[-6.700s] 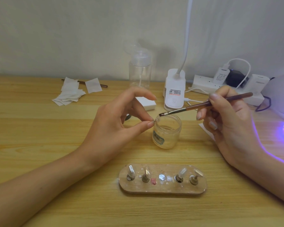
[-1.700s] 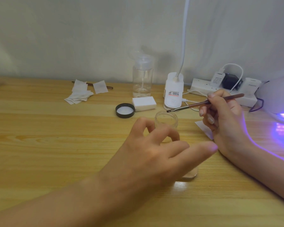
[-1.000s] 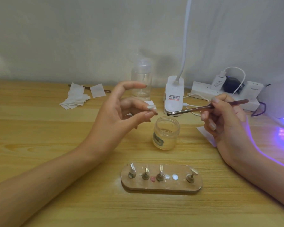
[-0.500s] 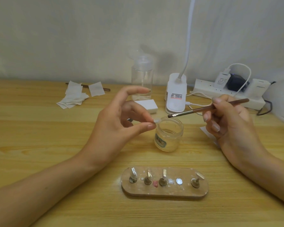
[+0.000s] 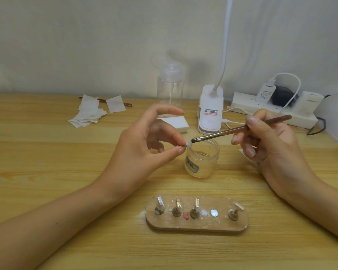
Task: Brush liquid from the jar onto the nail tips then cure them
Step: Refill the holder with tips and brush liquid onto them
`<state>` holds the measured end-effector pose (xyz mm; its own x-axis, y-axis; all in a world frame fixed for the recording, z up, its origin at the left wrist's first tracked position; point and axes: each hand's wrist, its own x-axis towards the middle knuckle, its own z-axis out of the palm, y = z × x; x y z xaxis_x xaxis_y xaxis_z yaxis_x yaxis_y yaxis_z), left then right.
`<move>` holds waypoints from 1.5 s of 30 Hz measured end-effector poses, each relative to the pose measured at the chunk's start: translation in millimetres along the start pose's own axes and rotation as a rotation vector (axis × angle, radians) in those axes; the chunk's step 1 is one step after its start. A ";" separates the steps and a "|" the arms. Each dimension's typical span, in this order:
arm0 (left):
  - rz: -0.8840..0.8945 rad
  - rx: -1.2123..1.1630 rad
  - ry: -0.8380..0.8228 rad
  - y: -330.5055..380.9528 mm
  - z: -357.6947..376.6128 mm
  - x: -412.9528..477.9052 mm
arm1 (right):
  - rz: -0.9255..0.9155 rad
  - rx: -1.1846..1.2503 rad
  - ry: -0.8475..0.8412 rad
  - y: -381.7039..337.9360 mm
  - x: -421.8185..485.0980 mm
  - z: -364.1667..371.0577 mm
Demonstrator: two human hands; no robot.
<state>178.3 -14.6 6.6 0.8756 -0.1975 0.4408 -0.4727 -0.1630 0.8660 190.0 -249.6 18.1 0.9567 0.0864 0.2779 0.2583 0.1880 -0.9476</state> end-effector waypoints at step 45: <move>0.052 0.068 0.020 3.8 2.0 -0.9 | -0.048 -0.014 0.027 0.3 0.1 0.7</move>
<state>175.6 -17.0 9.0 0.8512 -0.1879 0.4901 -0.5228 -0.2189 0.8239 190.1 -248.9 17.9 0.9462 0.0513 0.3194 0.3061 0.1777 -0.9353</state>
